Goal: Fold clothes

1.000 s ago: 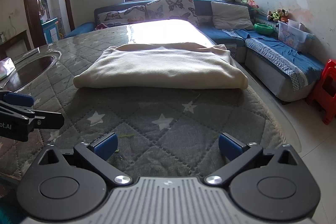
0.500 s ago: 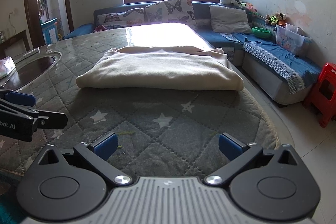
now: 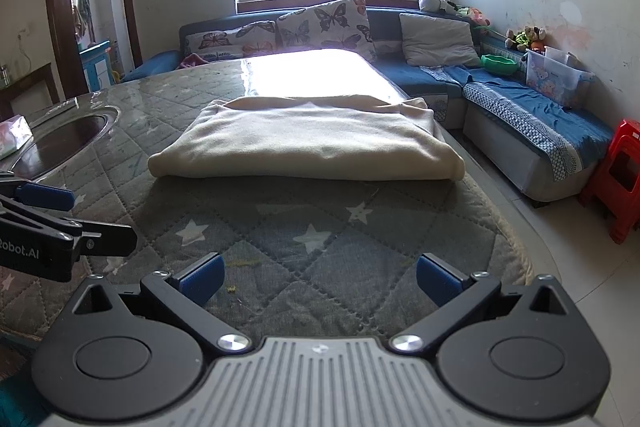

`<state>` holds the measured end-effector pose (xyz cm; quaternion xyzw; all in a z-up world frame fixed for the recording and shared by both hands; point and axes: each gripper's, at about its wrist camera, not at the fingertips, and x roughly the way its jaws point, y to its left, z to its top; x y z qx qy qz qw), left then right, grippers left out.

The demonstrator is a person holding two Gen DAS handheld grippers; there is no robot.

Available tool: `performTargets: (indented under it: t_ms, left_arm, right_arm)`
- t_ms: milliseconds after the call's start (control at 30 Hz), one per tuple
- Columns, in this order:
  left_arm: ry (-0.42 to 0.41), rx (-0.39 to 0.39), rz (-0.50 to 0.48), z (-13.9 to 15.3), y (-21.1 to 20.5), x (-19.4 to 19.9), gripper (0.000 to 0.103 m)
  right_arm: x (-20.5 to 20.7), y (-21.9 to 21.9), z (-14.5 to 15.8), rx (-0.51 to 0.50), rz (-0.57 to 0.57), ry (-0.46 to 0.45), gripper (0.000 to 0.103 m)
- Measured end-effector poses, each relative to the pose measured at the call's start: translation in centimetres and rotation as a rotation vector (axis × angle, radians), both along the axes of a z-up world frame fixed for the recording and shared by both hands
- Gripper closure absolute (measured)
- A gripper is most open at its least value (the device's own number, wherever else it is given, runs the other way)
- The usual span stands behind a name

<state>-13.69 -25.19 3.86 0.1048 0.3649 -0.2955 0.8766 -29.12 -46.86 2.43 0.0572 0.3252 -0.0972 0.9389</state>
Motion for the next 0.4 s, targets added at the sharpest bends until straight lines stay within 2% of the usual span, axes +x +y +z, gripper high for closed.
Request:
performTargets:
  t_ms: [400]
  left_arm:
    - [0.005,0.009,-0.001,0.08,-0.48,0.76,0.000]
  right_arm:
    - [0.57,-0.22,0.05,0.014,0.001,0.000,0.000]
